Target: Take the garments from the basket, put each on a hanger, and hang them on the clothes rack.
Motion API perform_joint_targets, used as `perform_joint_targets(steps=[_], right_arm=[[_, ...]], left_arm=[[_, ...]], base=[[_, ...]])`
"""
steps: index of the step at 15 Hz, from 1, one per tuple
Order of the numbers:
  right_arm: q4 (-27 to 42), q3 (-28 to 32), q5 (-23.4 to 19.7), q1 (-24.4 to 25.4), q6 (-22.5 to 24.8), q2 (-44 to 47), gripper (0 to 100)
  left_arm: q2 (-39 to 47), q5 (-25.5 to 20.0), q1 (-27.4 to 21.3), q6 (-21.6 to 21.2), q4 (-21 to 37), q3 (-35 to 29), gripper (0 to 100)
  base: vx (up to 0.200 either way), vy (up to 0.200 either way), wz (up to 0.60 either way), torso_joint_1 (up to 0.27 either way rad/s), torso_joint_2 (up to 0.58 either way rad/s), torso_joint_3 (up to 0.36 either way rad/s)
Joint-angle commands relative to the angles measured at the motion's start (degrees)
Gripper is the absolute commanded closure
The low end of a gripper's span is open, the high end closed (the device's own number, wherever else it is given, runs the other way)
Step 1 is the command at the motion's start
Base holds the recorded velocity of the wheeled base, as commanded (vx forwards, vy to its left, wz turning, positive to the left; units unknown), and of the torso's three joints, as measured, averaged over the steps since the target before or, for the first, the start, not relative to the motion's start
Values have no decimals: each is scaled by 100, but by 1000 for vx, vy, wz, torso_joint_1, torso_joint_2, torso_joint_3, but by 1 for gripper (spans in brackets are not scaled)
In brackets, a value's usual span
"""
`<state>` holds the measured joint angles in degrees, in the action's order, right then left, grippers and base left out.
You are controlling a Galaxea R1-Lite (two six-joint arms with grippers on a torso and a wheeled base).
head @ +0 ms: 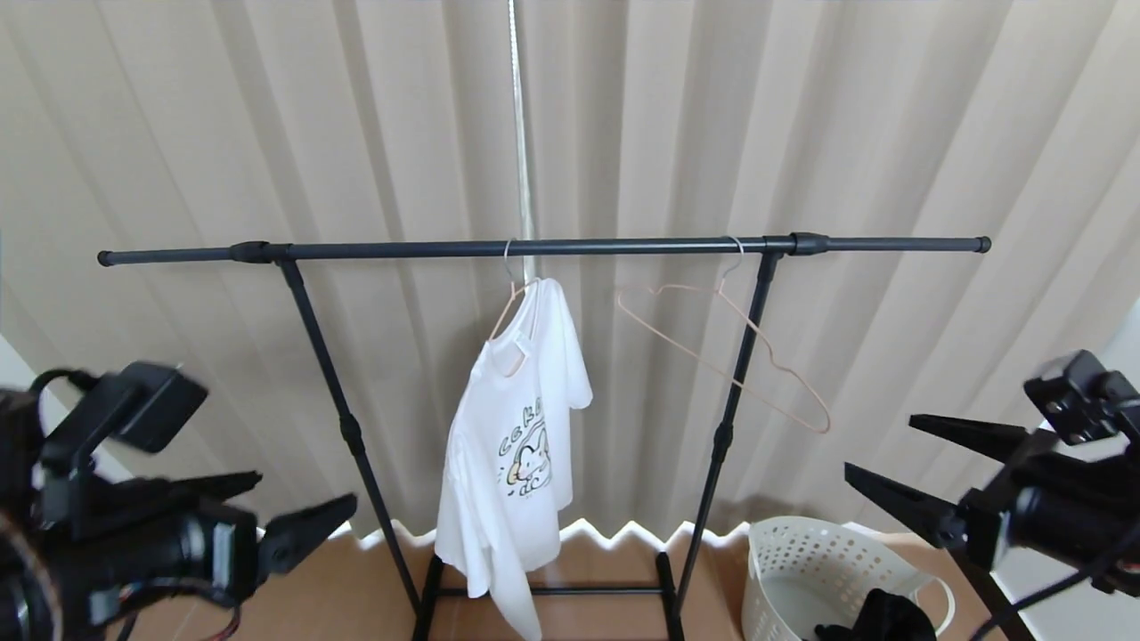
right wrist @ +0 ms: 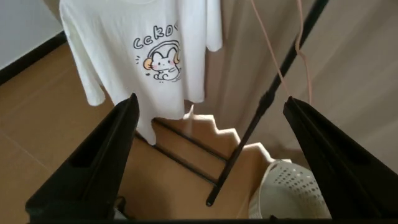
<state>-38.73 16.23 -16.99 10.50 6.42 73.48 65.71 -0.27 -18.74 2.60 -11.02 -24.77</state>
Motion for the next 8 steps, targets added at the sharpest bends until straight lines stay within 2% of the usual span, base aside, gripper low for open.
perform_joint_targets(steps=[1,2,3,4,5,6,7,8], right_arm=[[700,-1359,741,427,52,-2242,0],[858,-1623,847,445,61,-2594,0],[2098,-1623,1084,445,69,-3525,0],[3214,-1623,1146,445,78,-4545,0],[4242,-1526,1102,488,43,-5556,0],[4541,-1324,1154,462,-141,-6100,0],[4532,-1350,1181,330,-300,-6390,0],[4515,-1359,1198,-56,-432,-6786,0]], left_arm=[[-2545,0,213,-225,-287,2099,0],[-2914,0,248,-233,-260,2407,0],[-3758,9,248,-242,276,2477,0],[-4312,18,300,-207,1251,2460,0],[-4505,18,423,-216,1120,2468,0],[-4646,27,529,-242,917,2477,0],[-4751,27,599,-242,917,2477,0],[-4997,44,775,-286,935,2477,0]], base=[[0,0,0,0,0,0],[0,0,0,0,0,0],[0,0,0,0,0,0],[0,0,0,0,0,0],[0,0,0,0,0,0],[0,0,0,0,0,0],[0,0,0,0,0,0],[0,0,0,0,0,0]])
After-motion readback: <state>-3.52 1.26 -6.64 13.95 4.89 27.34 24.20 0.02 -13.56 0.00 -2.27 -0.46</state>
